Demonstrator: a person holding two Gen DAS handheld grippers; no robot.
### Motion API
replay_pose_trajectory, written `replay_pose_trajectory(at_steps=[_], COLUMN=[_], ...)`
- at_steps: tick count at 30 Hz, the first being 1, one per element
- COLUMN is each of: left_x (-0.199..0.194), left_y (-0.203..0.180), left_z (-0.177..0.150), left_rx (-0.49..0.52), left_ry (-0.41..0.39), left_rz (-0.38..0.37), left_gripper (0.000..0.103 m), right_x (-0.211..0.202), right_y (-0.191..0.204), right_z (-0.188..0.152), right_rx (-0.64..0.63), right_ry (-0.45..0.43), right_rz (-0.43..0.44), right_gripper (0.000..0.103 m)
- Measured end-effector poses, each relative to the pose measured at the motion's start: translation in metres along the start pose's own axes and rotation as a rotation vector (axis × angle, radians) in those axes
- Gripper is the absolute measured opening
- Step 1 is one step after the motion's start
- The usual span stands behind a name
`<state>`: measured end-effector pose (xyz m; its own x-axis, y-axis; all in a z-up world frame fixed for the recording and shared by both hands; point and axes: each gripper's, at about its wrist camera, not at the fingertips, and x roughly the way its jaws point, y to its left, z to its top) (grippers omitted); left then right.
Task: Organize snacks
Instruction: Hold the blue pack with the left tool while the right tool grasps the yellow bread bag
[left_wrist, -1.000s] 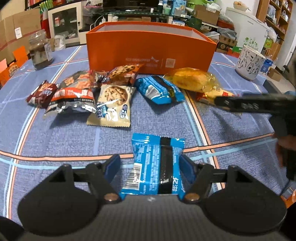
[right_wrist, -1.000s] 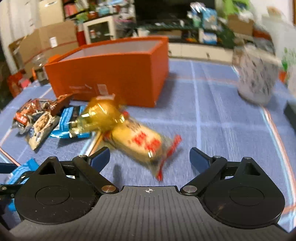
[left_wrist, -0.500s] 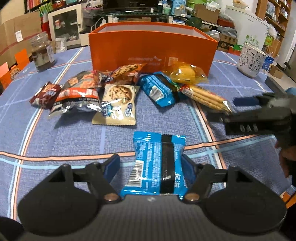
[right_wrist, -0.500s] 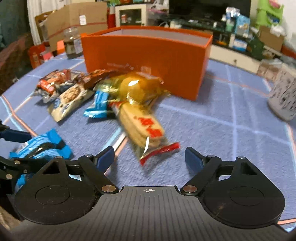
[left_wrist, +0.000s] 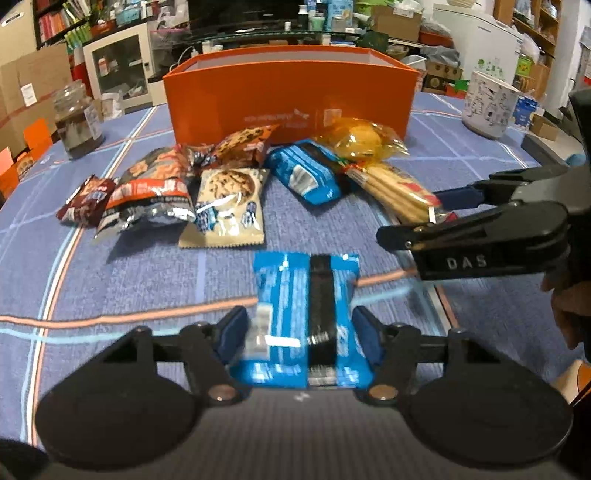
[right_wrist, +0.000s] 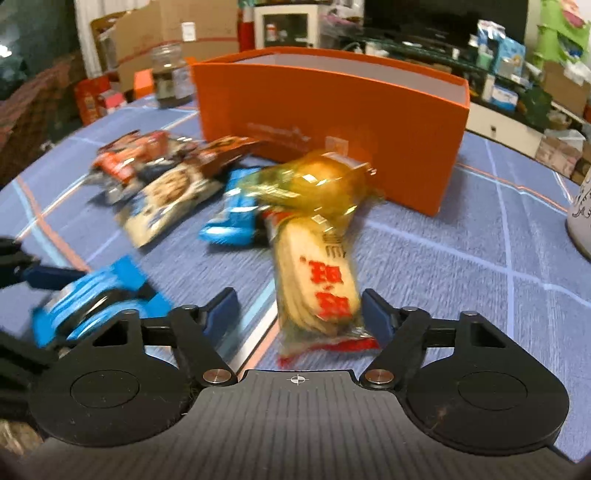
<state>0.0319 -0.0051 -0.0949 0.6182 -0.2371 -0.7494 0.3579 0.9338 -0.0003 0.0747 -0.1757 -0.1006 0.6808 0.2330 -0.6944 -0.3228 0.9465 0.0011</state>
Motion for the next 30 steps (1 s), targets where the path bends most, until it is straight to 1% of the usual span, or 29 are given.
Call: replay_pose_trajectory(at_steps=[2, 3, 4, 5, 6, 8, 9, 10, 11, 12, 13, 14, 16, 18, 21, 23, 25, 27, 30], left_x=[-0.004, -0.005, -0.003, -0.002, 0.0, 0.003, 0.007, 0.007, 0.007, 0.006, 0.002, 0.0, -0.003, -0.007, -0.02, -0.03, -0.039, -0.044, -0.041], left_y=[0.0, 0.0, 0.001, 0.002, 0.002, 0.003, 0.002, 0.003, 0.004, 0.006, 0.006, 0.007, 0.007, 0.01, 0.017, 0.021, 0.027, 0.034, 0.044], left_z=[-0.004, -0.004, -0.003, -0.001, 0.002, 0.005, 0.006, 0.005, 0.004, 0.003, 0.002, 0.001, 0.0, -0.002, 0.001, 0.011, 0.027, 0.053, 0.104], left_rx=[0.008, 0.01, 0.01, 0.005, 0.005, 0.009, 0.011, 0.004, -0.001, -0.009, -0.012, -0.009, -0.002, -0.021, -0.066, -0.071, -0.073, -0.074, -0.091], left_ry=[0.0, 0.002, 0.009, 0.009, 0.002, -0.007, 0.005, -0.003, -0.005, -0.007, -0.015, -0.013, -0.008, 0.005, 0.012, -0.005, -0.039, -0.08, -0.156], left_rz=[0.0, 0.006, 0.025, 0.061, 0.082, 0.089, 0.085, 0.082, 0.079, 0.059, 0.031, 0.021, 0.012, -0.007, -0.074, -0.098, -0.121, -0.139, -0.133], left_gripper=[0.064, 0.069, 0.078, 0.082, 0.083, 0.084, 0.084, 0.084, 0.083, 0.069, 0.052, 0.051, 0.049, 0.049, 0.049, 0.049, 0.049, 0.049, 0.048], right_x=[-0.006, -0.007, -0.007, -0.008, -0.008, -0.008, -0.004, 0.002, 0.008, 0.008, 0.006, 0.002, -0.007, -0.018, -0.039, -0.054, -0.068, -0.078, -0.083], right_y=[0.004, 0.005, 0.004, 0.002, 0.0, -0.004, -0.006, -0.006, -0.006, -0.002, 0.002, 0.003, 0.004, 0.003, 0.0, -0.001, -0.001, -0.002, -0.017], right_z=[-0.006, -0.007, -0.006, -0.004, -0.002, 0.005, 0.008, 0.01, 0.01, 0.01, 0.009, 0.008, 0.001, -0.009, -0.022, -0.027, -0.027, -0.016, 0.024], right_rx=[-0.004, -0.006, -0.002, 0.02, 0.037, 0.056, 0.06, 0.066, 0.063, 0.031, 0.012, 0.014, 0.004, 0.009, 0.058, 0.114, 0.168, 0.186, 0.159], right_ry=[-0.01, -0.01, -0.008, -0.012, -0.021, -0.04, -0.035, -0.015, 0.005, -0.004, -0.008, -0.006, -0.004, 0.0, -0.01, -0.033, -0.065, -0.11, -0.18], right_rz=[0.003, 0.005, 0.008, 0.005, 0.005, 0.002, -0.008, -0.013, -0.017, -0.034, -0.022, -0.003, 0.015, 0.022, 0.049, 0.084, 0.135, 0.16, 0.127], right_gripper=[0.058, 0.06, 0.061, 0.062, 0.063, 0.066, 0.066, 0.064, 0.06, 0.055, 0.033, 0.022, 0.022, 0.022, 0.022, 0.022, 0.022, 0.022, 0.022])
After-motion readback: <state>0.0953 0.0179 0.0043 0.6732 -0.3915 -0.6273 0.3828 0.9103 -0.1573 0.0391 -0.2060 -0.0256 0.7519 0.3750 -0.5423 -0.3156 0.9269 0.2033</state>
